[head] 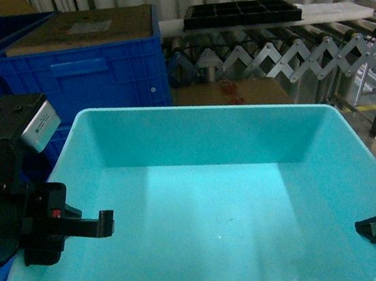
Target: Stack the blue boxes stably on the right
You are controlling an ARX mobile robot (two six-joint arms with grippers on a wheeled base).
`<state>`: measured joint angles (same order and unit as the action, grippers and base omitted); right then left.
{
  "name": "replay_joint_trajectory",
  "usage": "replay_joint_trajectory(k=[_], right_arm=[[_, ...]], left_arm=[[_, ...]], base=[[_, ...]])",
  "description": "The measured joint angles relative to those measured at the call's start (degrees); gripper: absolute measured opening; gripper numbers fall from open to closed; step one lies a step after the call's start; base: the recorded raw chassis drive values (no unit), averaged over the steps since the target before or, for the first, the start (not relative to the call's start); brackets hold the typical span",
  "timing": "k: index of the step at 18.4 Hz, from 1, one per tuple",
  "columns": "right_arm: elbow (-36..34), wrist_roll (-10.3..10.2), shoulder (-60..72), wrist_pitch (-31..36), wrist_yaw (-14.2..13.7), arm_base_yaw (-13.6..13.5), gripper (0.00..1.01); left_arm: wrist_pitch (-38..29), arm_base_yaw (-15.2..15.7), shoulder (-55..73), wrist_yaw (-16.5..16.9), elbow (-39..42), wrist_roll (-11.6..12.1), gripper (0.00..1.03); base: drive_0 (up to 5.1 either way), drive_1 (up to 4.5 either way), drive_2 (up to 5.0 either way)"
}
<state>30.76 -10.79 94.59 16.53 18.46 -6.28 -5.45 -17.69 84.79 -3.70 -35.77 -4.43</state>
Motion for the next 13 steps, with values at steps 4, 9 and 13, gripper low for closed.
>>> replay_joint_trajectory(k=[4, 9, 13], right_arm=[[0.1, 0.4, 1.6, 1.3, 0.4, 1.2, 0.07], [0.2, 0.8, 2.6, 6.3, -0.7, 1.0, 0.07], [0.2, 0.8, 2.6, 6.1, -0.8, 1.0, 0.07]], left_arm=[[-0.2, -1.4, 1.9, -0.3, -1.0, -1.4, 0.03], [-1.8, -1.3, 2.4, -0.7, -1.8, -1.6, 0.03], [-1.7, -1.4, 2.4, -0.7, -1.8, -1.6, 0.02]], base=[[0.0, 0.00, 0.0], [0.0, 0.00, 0.0], [0.0, 0.00, 0.0]])
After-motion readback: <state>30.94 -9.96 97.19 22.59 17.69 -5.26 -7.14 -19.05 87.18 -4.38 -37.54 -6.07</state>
